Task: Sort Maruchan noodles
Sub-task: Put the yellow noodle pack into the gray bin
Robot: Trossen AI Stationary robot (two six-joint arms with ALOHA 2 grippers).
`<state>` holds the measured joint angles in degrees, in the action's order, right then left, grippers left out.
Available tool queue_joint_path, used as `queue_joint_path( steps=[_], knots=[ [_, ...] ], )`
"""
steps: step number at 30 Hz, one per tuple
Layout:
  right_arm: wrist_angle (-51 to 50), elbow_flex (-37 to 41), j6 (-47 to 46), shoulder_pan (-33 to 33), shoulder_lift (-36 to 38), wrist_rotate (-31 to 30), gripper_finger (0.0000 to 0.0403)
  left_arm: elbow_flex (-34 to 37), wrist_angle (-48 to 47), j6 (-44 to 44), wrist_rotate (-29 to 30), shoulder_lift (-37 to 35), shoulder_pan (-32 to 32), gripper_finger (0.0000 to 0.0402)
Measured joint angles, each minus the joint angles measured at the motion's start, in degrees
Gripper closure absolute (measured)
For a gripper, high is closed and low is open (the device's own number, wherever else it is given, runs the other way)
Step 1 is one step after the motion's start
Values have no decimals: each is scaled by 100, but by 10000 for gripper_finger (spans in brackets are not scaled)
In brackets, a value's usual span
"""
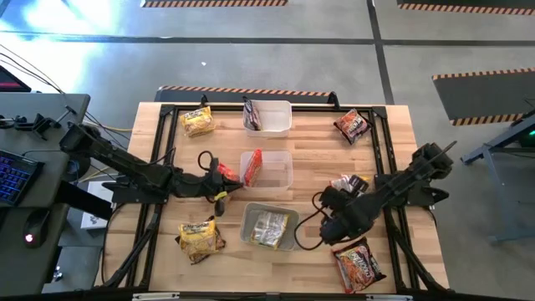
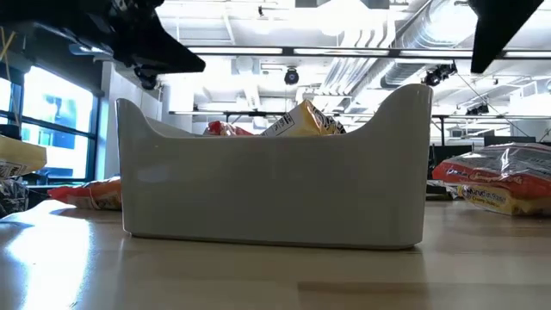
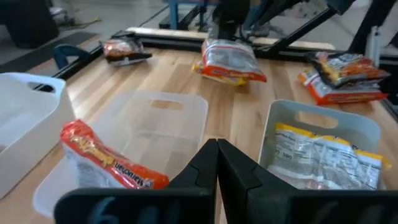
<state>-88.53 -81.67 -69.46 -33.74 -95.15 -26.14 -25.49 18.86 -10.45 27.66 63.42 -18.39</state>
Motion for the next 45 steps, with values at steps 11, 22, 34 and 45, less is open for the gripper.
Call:
queue_joint_path(
  steps=[11,22,34,45],
  knots=[
    [5542,1307,3733,317,478,455,370,970,1819,482,-2611,0,1176,401],
    [6300,1137,7451,1039,-266,1719,226,970,1255,318,-2599,2,1437,401],
    [6263,1000,8440,1277,-570,2375,242,966,1235,-286,-2709,2,1418,401],
    [5746,1468,6816,784,660,1119,388,-654,-422,-172,-3207,418,1132,402]
  ],
)
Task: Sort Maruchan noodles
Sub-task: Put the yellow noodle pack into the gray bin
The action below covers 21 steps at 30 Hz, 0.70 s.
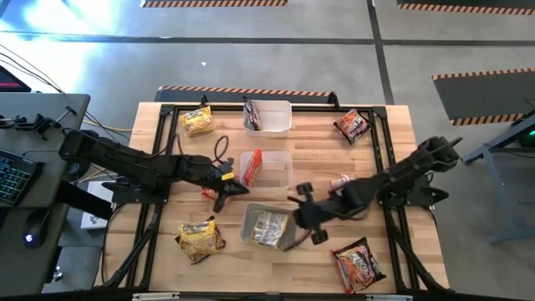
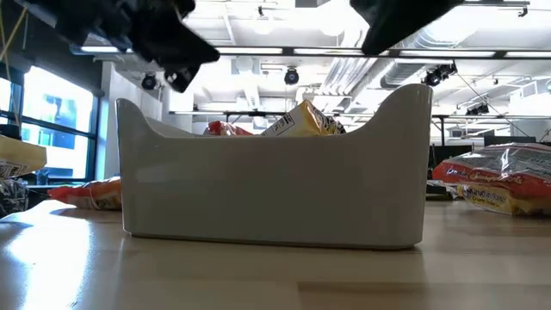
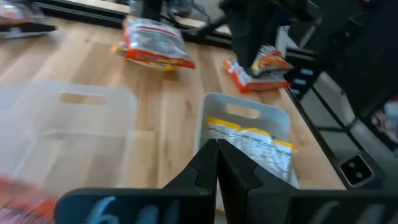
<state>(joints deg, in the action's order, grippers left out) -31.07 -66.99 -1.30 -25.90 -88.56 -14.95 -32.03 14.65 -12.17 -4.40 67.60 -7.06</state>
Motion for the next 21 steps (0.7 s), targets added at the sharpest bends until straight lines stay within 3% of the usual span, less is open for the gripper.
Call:
queue_joint_path(
  steps=[7,12,18,21],
  knots=[
    [2883,1996,-820,-459,685,-729,398,-981,-335,340,2,1051,-473,397],
    [4437,2963,-1238,-507,760,-930,402,-1882,-1034,309,-182,1964,-668,368],
    [4445,3223,-1284,-622,767,-1287,402,-2907,-1709,130,-396,2973,-1053,311],
    [4299,3223,-1281,-613,767,-1393,402,-3521,-2195,-549,-407,3406,-1146,278]
  ],
)
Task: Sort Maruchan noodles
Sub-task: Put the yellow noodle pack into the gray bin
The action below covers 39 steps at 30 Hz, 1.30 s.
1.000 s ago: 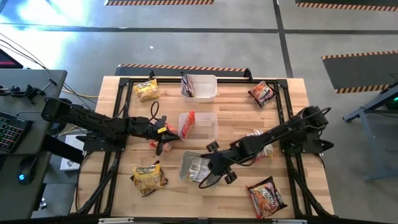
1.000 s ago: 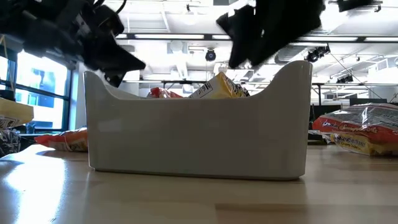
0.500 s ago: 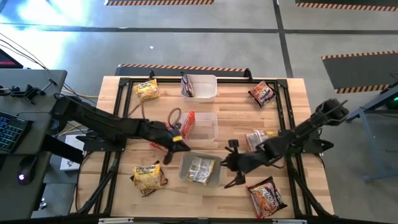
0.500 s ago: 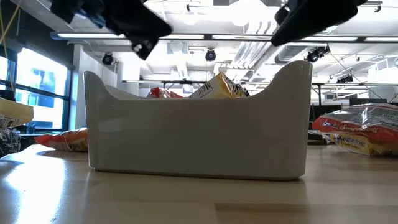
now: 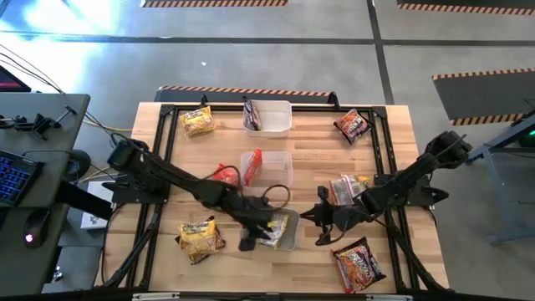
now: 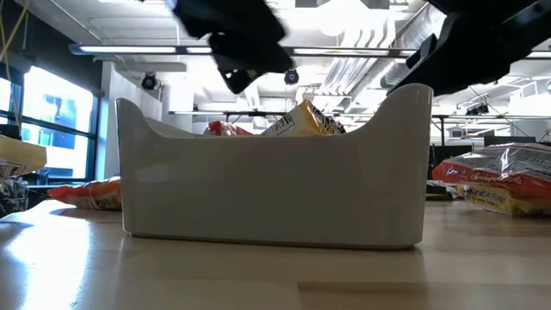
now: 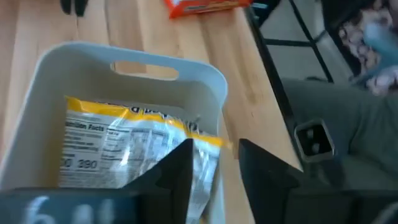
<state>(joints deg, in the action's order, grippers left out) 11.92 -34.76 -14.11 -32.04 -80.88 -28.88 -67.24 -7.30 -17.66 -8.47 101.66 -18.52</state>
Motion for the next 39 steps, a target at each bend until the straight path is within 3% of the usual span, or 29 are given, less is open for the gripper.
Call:
queue_joint_path(
  steps=[4,8,16,39],
  knots=[
    [-103,0,24,-24,0,-3,402,-874,-757,-732,178,564,-85,240],
    [-322,0,110,-100,-2,-80,403,-1668,-1445,-1133,747,1086,-164,215],
    [-448,0,109,-447,-6,-225,403,-2622,-2530,-1727,1699,1713,-155,200],
    [-614,0,230,-423,-7,-405,403,-2709,-2854,-1769,1655,1787,-151,200]
  ],
)
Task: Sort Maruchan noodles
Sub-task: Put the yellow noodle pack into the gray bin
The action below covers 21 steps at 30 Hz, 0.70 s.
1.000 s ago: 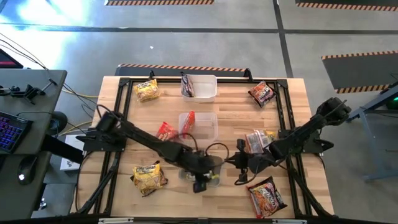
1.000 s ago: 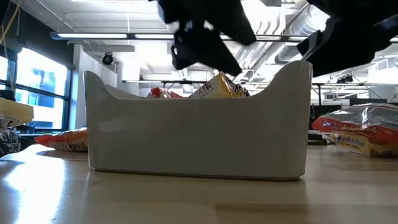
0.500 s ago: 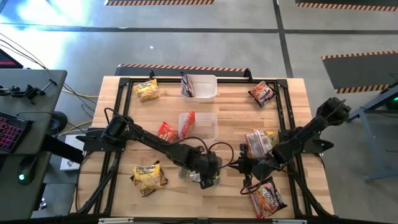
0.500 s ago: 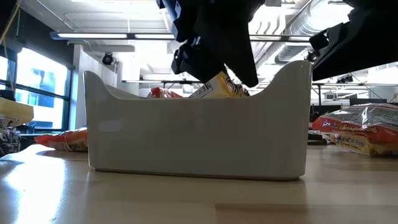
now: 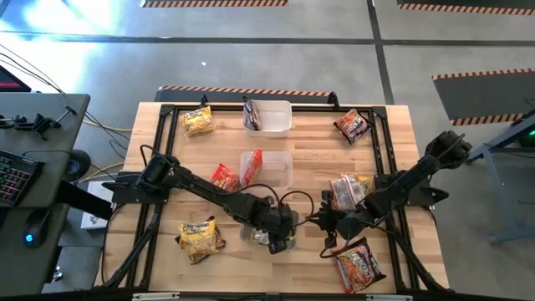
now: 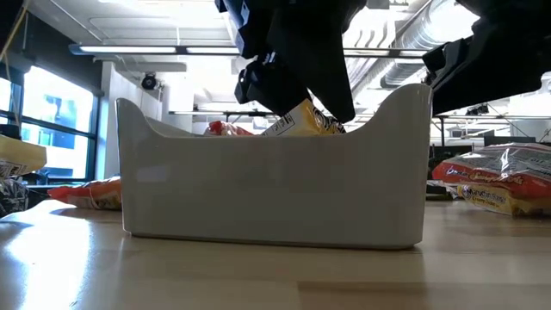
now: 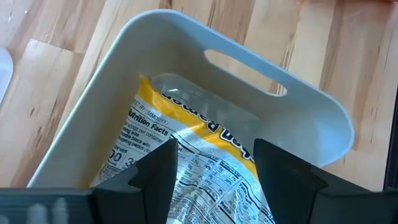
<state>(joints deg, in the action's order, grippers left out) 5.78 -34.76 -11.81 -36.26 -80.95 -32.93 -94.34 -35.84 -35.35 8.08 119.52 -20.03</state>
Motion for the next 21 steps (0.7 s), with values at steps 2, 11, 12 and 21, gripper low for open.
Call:
queue_joint_path(
  steps=[2,11,12,21],
  knots=[
    [0,0,-3,0,0,0,403,-1,-2,1,-27,2,-2,202],
    [-10,0,-16,2,0,10,403,1,-3,179,-333,203,-25,231],
    [-32,0,-15,2,0,3,403,-1,16,217,-328,205,-31,229],
    [-46,0,-16,2,0,-24,403,-3,-183,564,-276,225,-31,254]
  ],
)
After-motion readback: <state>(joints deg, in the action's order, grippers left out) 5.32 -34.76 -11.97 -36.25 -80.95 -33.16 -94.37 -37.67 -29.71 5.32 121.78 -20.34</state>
